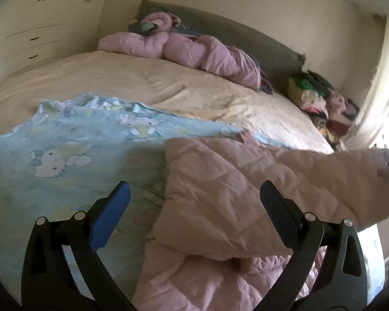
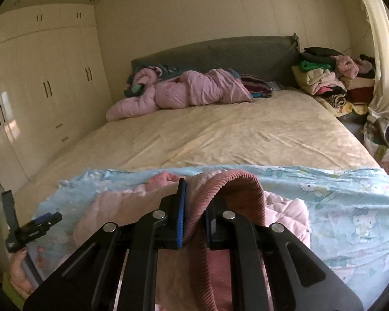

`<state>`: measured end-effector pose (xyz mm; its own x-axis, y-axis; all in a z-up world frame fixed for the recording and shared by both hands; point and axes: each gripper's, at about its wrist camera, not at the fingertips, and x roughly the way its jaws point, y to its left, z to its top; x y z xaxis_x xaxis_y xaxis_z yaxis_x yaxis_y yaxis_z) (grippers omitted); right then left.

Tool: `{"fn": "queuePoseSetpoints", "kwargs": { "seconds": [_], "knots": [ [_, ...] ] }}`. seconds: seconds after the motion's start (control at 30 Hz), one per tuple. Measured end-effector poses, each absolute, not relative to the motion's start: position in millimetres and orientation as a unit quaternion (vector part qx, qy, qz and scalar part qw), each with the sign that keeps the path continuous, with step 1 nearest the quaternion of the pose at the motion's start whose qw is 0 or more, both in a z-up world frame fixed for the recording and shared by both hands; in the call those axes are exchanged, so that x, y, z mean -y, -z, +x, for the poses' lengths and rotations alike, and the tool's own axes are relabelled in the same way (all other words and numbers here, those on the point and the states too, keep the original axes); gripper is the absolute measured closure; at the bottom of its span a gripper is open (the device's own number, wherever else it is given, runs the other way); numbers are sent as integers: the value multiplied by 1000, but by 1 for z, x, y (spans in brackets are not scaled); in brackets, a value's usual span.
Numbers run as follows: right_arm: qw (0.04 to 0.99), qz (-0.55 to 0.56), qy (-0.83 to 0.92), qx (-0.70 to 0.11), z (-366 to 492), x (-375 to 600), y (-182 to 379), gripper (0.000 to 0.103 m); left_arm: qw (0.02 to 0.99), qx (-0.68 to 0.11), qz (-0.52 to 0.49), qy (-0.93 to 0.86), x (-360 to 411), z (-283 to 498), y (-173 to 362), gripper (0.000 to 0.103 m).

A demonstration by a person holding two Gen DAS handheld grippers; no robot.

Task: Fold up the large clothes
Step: 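Grasp the ribbed sleeve cuff with the right tool and reposition it on the jacket front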

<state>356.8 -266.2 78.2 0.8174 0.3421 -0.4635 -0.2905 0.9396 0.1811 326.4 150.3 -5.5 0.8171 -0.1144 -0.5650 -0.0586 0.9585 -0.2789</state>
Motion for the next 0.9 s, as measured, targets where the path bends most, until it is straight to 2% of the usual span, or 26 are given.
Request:
{"fn": "queuePoseSetpoints", "kwargs": {
  "seconds": [0.5, 0.63, 0.7, 0.9],
  "knots": [
    [947, 71, -119, -289, 388, 284, -30, 92, 933, -344, -80, 67, -101, 346, 28, 10],
    [943, 74, -116, -302, 390, 285, -18, 92, 924, -366, -84, 73, -99, 351, 37, 17],
    [941, 81, -116, -307, 391, 286, -14, 92, 919, -378, -87, 76, -99, 354, 44, 17],
    [936, 96, -111, -320, 392, 292, -7, 86, 910, -399, -88, 74, -98, 359, 55, 17]
  ]
}}
